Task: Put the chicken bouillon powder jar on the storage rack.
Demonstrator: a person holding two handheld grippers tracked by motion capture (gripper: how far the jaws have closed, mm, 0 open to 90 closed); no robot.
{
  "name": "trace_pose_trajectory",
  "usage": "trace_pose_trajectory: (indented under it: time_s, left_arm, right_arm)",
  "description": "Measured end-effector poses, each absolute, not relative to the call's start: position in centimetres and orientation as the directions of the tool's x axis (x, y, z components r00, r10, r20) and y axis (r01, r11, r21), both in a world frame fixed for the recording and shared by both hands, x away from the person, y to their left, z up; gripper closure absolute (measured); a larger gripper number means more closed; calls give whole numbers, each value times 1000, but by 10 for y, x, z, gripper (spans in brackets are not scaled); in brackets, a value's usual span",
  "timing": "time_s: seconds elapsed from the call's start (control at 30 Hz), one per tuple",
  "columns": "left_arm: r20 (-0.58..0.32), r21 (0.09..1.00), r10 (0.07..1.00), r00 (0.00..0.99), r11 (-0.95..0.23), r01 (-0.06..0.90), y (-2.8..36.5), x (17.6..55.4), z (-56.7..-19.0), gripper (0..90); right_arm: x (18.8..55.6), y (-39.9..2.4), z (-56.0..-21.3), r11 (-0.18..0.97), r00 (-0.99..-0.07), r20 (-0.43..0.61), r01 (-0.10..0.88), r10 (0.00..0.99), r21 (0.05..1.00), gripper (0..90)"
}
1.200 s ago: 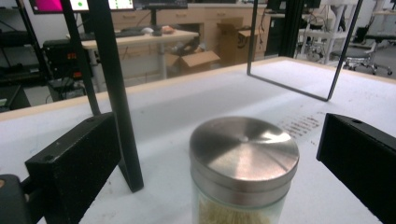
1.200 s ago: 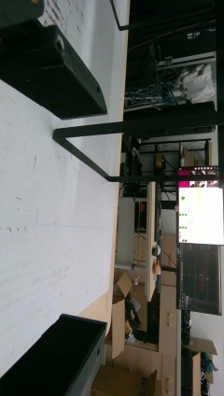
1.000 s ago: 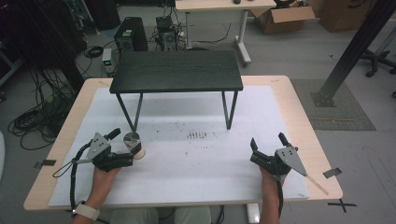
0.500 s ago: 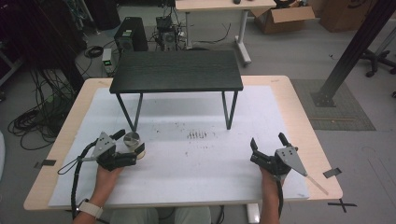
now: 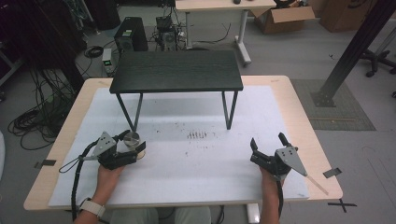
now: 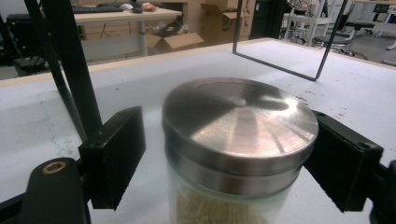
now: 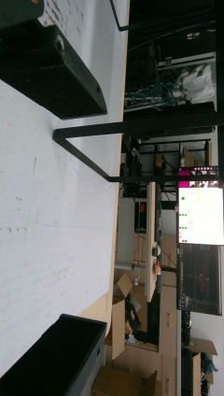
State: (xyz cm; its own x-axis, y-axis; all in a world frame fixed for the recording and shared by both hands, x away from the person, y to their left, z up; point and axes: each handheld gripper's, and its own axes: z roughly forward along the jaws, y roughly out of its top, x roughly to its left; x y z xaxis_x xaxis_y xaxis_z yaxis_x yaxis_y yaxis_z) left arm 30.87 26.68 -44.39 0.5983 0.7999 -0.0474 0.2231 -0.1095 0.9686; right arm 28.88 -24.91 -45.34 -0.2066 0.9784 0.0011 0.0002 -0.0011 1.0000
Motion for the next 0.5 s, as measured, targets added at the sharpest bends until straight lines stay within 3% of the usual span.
trace_pose_trajectory:
  time_s: [0.5]
  left_arm:
    - [-37,971,789,613,-115,208,267,309,-445,355]
  right_arm:
    - [289,-249,-453,-4,-209,4,0,978,1000,0]
